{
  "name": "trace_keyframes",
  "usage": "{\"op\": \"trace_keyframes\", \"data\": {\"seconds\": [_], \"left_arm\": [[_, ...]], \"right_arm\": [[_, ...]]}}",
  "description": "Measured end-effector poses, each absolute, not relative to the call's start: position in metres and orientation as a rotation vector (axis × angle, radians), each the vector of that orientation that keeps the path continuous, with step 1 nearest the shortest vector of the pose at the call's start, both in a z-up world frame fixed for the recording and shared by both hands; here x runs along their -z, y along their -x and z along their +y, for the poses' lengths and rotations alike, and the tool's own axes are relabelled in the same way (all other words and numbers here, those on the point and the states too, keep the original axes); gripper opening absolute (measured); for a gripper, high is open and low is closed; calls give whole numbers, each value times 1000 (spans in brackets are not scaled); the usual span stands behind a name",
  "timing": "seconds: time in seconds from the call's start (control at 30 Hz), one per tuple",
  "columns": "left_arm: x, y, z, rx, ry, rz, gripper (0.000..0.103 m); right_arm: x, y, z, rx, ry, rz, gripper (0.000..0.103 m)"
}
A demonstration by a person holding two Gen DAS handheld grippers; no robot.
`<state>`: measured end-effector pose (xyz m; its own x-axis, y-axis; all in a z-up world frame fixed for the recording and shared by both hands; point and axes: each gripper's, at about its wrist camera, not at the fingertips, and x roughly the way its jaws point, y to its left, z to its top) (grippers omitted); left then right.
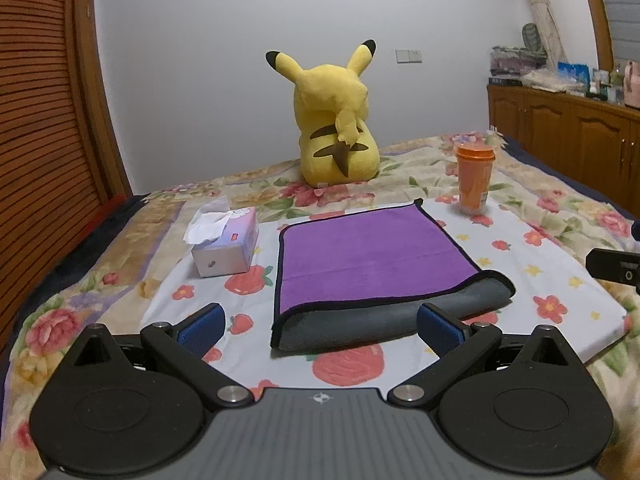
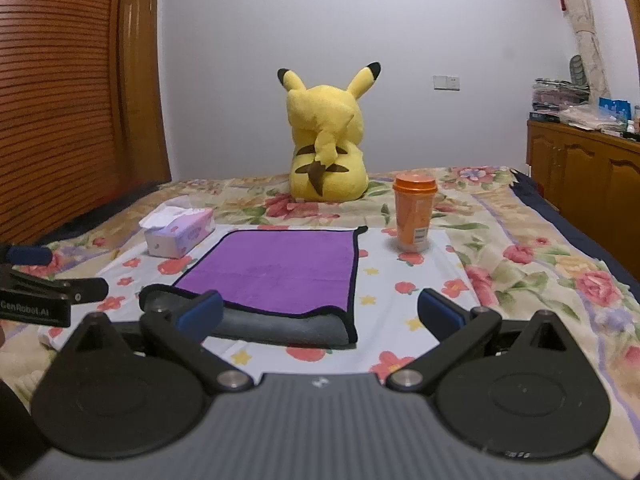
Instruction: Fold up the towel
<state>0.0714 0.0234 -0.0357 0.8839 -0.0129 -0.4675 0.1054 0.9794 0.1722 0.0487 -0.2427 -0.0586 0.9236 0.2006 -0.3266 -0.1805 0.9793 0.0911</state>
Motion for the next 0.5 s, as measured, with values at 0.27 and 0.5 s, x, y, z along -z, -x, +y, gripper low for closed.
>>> {"op": "trace_keyframes", "data": {"seconds": [0.27, 0.5], "left_arm": [[43, -101, 38, 52, -177, 506, 103], [49, -129, 47, 58, -157, 521, 103]], "right_arm": [[62, -68, -238, -214, -22, 378, 103], [69, -84, -232, -217, 11, 419, 103]]}}
